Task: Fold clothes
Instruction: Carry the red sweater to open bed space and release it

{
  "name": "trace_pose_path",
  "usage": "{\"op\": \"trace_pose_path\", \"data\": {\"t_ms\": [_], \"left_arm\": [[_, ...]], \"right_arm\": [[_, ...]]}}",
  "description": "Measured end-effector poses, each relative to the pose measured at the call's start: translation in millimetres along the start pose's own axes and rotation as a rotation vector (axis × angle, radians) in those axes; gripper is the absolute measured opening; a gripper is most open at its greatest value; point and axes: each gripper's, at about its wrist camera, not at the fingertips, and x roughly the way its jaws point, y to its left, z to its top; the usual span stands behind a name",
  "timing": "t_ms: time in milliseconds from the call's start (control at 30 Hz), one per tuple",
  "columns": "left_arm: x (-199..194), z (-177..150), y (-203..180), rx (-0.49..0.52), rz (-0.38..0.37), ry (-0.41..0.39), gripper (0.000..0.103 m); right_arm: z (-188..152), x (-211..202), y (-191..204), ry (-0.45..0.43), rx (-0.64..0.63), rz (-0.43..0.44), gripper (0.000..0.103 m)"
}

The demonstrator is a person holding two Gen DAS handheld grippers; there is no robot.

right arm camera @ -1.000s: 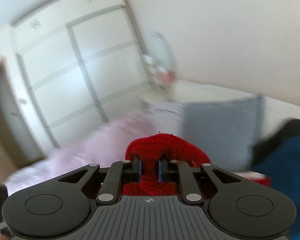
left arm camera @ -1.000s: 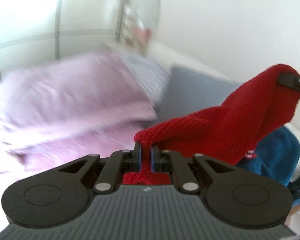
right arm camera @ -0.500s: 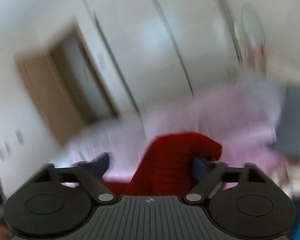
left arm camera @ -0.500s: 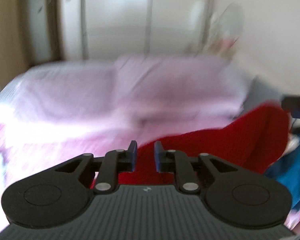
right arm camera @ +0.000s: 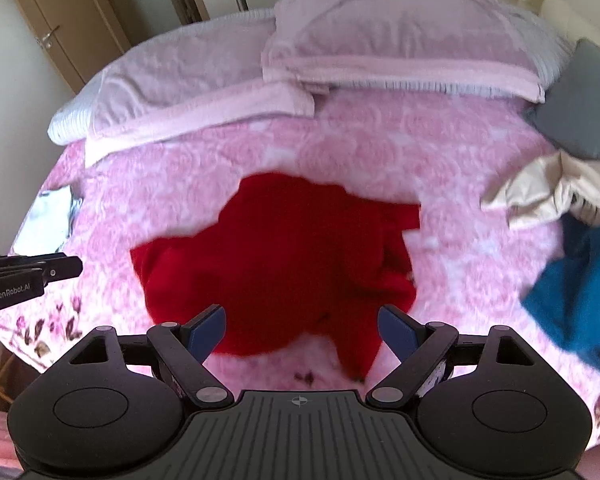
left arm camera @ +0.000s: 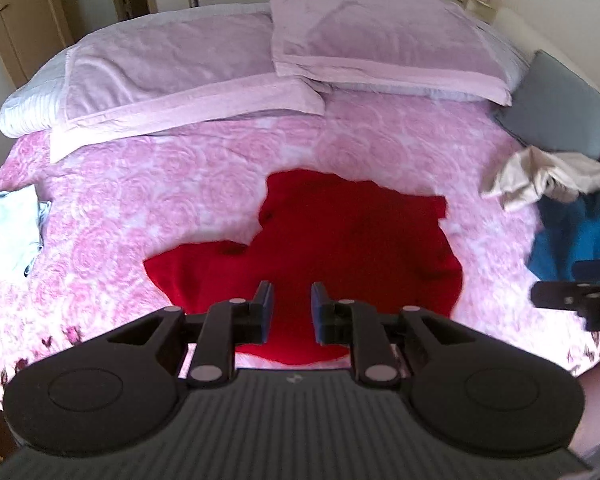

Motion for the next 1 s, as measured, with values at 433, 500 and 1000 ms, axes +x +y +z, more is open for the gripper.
{"op": "trace_pose_path", "data": {"t_ms": [433, 500, 1000], "left_arm": [[-25.5, -53.6, -74.6, 0.065, 0.056, -0.003, 0.032], [-30.1, -63.8, -87.0, 0.062, 0.068, 0.002, 0.032], [-68.5, -131.0, -142.7, 0.023, 0.150, 0.046, 0.034]], "right_arm": [[-69.3, -32.8, -19.8, 0.033, -0.056, 0.007, 0.086], [-81.5, -39.3, -30.4, 0.040, -0.055, 0.008, 0.086], [-143.4, -73.7, -68.4, 0.065, -0.107, 0.079, 0.086]]}}
